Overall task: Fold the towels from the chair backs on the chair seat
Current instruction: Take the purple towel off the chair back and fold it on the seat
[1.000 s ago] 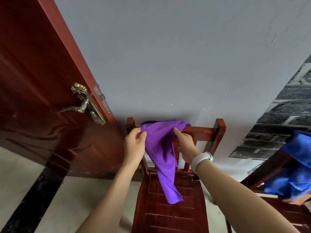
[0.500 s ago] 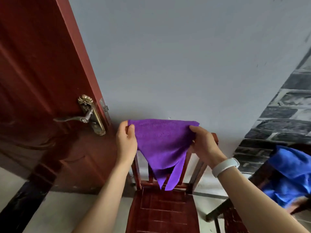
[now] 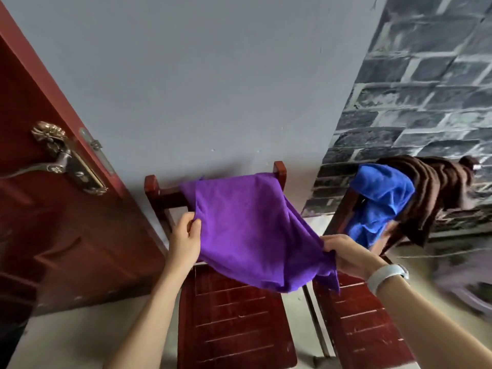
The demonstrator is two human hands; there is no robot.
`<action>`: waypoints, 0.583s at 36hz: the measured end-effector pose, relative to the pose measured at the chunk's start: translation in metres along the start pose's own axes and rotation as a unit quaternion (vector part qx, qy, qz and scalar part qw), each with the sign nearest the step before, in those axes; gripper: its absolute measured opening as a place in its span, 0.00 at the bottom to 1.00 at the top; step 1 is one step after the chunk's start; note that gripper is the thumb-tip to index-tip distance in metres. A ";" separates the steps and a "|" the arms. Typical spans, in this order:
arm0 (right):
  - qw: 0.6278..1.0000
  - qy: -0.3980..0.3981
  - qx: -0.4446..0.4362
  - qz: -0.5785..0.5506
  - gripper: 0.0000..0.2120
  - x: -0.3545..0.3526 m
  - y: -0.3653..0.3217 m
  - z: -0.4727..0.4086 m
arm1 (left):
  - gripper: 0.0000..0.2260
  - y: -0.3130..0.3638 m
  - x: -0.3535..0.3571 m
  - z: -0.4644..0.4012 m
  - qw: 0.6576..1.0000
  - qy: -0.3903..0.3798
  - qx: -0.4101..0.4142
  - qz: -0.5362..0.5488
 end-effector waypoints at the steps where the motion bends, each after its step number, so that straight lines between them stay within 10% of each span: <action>1: 1.000 -0.002 0.012 0.006 0.16 -0.002 0.013 0.000 | 0.07 -0.005 0.000 0.009 1.000 -0.008 -0.005 -0.002; 9: 0.990 -0.109 0.016 0.086 0.11 0.017 0.056 0.027 | 0.07 -0.040 -0.008 0.084 0.995 -0.031 -0.090 -0.026; 21: 0.989 -0.043 -0.035 0.135 0.12 -0.030 0.112 0.053 | 0.07 -0.075 -0.017 0.179 0.974 -0.045 -0.175 -0.136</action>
Point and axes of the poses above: each hand's wrist, its own z-axis away from the middle knuckle, its own x-axis out of the palm, y = z × x, the point moved 9 cm from there along -z, towards the middle knuckle, and after that the axes turned 11 degrees about y, right-handed, at the moved point
